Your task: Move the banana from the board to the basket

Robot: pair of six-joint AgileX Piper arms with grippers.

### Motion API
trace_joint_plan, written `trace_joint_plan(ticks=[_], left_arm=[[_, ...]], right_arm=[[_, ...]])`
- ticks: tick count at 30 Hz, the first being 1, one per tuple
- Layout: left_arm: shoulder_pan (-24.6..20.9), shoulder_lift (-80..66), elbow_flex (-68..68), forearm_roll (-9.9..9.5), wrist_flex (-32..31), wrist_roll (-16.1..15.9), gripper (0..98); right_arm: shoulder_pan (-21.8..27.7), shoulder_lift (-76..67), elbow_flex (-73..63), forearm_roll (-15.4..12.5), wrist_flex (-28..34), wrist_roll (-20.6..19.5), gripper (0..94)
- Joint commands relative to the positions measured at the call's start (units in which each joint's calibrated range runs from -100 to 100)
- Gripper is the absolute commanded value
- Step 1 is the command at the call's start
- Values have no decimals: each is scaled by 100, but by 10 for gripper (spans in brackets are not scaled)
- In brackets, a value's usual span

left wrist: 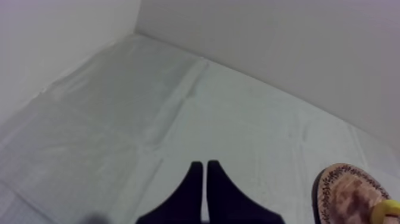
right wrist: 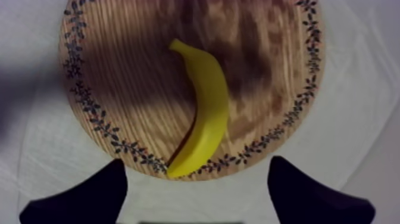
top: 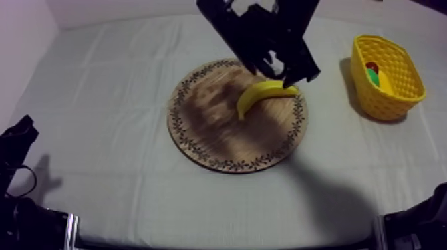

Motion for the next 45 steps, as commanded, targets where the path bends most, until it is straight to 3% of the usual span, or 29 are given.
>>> trace_joint_plan(ticks=[1, 30, 36, 45], left_arm=[[1, 0, -1, -1, 0, 0, 1], [1, 0, -1, -1, 0, 0, 1], [1, 0, -1, -1, 0, 0, 1], [1, 0, -1, -1, 0, 0, 1]], right_arm=[[14, 189, 27, -2, -46, -38, 760], [111, 2192, -1016, 48, -740, -462, 724], [123, 2310, -1095, 51, -801, -355, 628], [121, 2369, -1002, 76, -1025, -365, 386]])
